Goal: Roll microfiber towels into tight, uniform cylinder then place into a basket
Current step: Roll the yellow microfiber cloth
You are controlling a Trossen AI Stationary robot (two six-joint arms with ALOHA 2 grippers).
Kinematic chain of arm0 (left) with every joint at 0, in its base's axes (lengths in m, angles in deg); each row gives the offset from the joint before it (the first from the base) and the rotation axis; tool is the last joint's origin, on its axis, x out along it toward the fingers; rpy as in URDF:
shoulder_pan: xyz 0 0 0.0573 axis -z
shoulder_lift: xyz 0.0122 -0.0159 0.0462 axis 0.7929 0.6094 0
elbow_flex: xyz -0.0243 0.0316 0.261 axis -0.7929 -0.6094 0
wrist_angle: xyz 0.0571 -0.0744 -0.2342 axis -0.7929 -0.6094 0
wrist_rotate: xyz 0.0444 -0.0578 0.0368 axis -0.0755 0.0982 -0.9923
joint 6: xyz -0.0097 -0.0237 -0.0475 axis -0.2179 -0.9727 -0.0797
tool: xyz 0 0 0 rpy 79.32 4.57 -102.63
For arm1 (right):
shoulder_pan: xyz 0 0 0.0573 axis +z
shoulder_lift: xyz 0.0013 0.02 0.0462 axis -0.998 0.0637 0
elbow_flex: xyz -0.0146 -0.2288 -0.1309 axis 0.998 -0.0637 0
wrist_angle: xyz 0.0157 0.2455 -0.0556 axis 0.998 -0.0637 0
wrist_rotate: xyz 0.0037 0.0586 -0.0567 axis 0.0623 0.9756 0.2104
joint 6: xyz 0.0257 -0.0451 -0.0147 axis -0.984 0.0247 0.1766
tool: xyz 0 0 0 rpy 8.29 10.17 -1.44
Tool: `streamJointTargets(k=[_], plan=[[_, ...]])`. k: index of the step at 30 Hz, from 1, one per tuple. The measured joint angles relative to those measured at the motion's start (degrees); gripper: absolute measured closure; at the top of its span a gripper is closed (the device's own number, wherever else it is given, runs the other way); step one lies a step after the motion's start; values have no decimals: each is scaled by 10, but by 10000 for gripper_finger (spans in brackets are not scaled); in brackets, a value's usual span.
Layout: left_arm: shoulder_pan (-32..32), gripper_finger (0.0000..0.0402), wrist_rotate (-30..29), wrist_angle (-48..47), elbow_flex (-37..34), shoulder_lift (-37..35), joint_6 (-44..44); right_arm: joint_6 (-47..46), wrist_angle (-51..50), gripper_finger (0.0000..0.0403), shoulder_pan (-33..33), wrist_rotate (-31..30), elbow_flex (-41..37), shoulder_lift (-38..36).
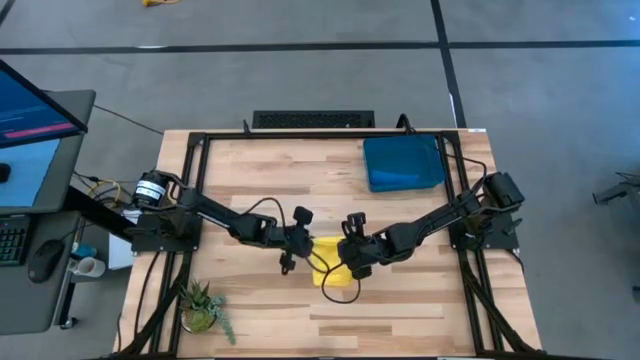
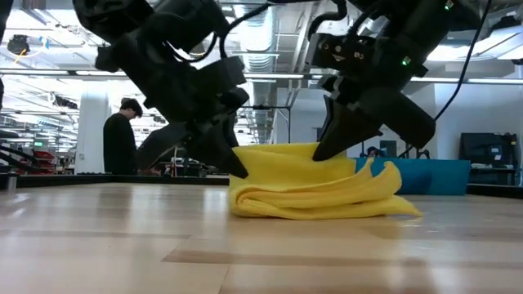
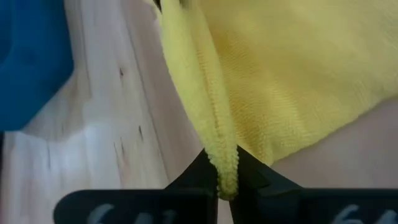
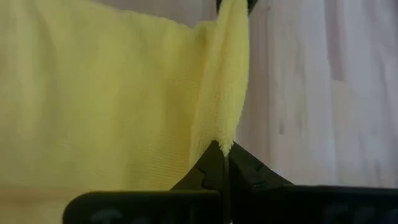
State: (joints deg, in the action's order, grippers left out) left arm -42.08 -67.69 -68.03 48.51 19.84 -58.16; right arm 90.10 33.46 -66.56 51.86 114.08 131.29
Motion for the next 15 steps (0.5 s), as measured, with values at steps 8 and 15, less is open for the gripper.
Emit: streamJointTargets(k=[8,15], plan=[[43,394,-38,-20,0,2,52,-42,4,351,-1,24,0,0],[47,393,-72,-30,0,3,73,-76,1,269,-17,23,0,0]])
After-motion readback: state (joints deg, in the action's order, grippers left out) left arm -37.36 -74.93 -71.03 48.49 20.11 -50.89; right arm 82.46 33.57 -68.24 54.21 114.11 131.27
